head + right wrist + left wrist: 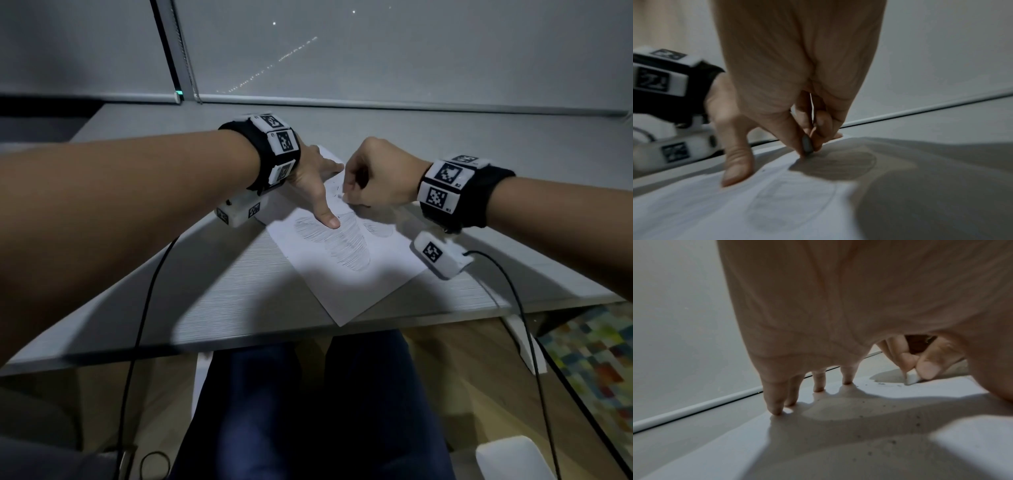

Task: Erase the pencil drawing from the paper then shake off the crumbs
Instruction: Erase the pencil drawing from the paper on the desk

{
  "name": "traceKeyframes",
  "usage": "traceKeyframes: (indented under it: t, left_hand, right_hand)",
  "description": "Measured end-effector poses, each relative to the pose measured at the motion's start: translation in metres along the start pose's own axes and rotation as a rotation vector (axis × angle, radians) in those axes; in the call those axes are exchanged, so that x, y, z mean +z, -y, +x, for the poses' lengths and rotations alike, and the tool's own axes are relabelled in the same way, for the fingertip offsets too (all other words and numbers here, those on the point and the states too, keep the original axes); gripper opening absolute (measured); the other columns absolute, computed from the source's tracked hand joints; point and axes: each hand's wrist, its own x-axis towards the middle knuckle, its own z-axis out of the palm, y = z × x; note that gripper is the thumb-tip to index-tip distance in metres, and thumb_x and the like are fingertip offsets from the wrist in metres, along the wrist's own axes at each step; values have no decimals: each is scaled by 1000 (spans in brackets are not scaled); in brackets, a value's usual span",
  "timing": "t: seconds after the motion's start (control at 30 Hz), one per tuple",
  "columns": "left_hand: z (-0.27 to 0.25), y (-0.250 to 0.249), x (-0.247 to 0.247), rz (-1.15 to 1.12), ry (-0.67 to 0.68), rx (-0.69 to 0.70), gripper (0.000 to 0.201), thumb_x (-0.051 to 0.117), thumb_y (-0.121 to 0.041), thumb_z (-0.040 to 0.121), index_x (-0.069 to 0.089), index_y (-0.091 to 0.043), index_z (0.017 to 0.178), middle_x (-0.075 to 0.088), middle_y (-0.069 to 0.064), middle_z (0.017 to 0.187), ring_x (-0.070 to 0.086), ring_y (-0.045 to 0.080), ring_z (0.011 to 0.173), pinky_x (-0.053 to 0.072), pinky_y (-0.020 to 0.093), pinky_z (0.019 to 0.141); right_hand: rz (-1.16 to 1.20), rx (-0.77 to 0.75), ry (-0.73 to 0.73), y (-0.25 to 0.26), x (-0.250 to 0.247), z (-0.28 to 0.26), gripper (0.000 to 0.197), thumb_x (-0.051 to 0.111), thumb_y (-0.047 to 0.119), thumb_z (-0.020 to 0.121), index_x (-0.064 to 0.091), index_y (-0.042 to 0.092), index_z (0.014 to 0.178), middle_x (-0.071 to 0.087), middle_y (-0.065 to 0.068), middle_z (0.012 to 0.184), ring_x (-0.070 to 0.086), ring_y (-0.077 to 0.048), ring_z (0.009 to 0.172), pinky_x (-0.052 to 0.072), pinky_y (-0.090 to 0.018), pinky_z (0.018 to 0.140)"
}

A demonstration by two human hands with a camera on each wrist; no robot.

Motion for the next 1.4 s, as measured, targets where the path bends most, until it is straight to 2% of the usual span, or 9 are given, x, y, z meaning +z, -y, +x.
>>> traceKeyframes:
  t: [0.07,0.2,0.4,0.67,0.83,0.93,1.07,1.23,1.4]
  left_hand:
    - [0,1,0,-10,-2,2,139,78,-84,59,0,-42,167,14,5,171,20,34,157,30,51,118]
    - [-1,3,4,-4,-20,13,136,74,-84,64,-3,-40,167,8,6,173,13,30,159,25,52,122]
    - [0,8,6,4,-1,38,141,72,-94,50,1,-51,164,15,5,169,23,35,155,29,55,118]
    - [0,7,6,-26,-18,22,136,75,-84,62,-4,-45,166,5,4,173,10,29,160,21,53,123]
    - [1,8,7,-21,3,56,133,74,-92,51,13,-52,161,17,8,166,23,36,155,30,57,117]
    - [1,9,7,-28,6,54,129,76,-88,57,11,-50,163,14,7,168,19,35,156,28,57,119]
    - [0,7,6,-20,-17,44,125,75,-81,68,8,-42,166,16,8,169,20,34,156,28,55,118]
    - [1,10,7,-34,11,44,134,76,-91,50,15,-49,162,18,4,166,23,36,154,30,59,117]
    - [1,10,7,-14,16,58,142,73,-96,39,14,-52,161,20,2,164,27,36,152,33,58,117]
  right_hand:
    - [9,-3,3,0,1,0,7,75,17,79,78,16,72,74,5,68,64,-5,60,50,-19,61]
    - [-27,57,-27,-13,-7,6,8,76,18,78,79,12,74,76,-1,71,68,-17,66,61,-33,68]
    - [14,-56,26,5,3,0,6,75,17,78,79,14,75,75,1,69,61,-11,59,53,-23,61]
    - [-34,15,-44,-8,-3,15,7,74,15,79,79,13,74,75,-2,71,66,-17,65,63,-35,71]
    - [19,-96,45,8,4,6,5,76,16,79,78,16,75,74,5,67,62,-4,58,52,-16,61]
    - [-1,-57,18,5,1,16,6,78,16,79,79,15,73,75,1,68,65,-10,60,56,-23,63]
    - [-30,53,-36,1,-2,34,10,73,11,79,80,11,73,75,0,66,67,-8,61,59,-28,65]
    - [12,-13,-15,8,5,23,8,73,14,80,78,11,74,73,-2,66,63,-13,59,55,-26,60]
    - [22,-25,0,6,4,23,7,78,16,79,80,14,73,72,0,64,58,-3,53,52,-21,59]
